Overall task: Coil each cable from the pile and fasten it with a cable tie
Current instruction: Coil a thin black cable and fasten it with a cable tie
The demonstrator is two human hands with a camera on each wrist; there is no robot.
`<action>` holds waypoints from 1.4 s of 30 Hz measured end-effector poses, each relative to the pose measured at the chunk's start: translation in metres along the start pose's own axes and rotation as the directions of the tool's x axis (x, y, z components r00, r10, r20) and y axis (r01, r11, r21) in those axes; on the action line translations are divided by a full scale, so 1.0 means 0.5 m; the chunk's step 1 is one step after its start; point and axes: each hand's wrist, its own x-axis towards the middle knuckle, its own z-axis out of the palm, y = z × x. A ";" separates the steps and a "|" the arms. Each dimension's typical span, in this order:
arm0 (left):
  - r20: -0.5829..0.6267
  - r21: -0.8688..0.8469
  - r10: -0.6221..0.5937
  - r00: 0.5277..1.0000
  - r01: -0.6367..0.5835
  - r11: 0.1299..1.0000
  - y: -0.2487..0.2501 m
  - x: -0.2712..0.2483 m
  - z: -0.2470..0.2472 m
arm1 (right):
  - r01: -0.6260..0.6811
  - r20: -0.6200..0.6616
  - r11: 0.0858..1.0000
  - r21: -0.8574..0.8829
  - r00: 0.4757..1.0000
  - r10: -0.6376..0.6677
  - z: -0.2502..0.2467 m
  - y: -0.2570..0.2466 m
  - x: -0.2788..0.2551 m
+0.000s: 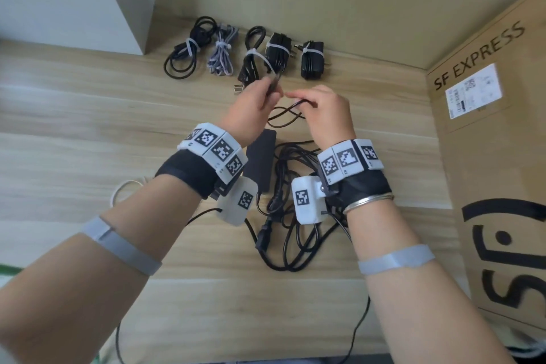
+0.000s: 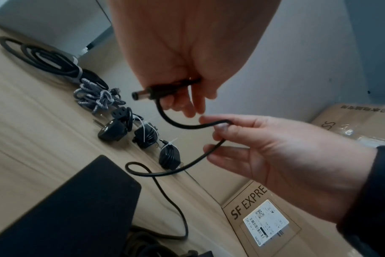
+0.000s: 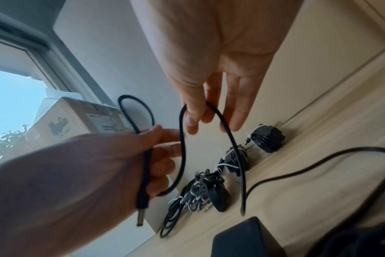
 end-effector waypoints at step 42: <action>-0.062 0.120 -0.042 0.997 0.050 0.992 -0.022 0.004 0.008 | 0.031 0.084 0.962 -0.270 0.996 -0.008 0.025 0.030 0.007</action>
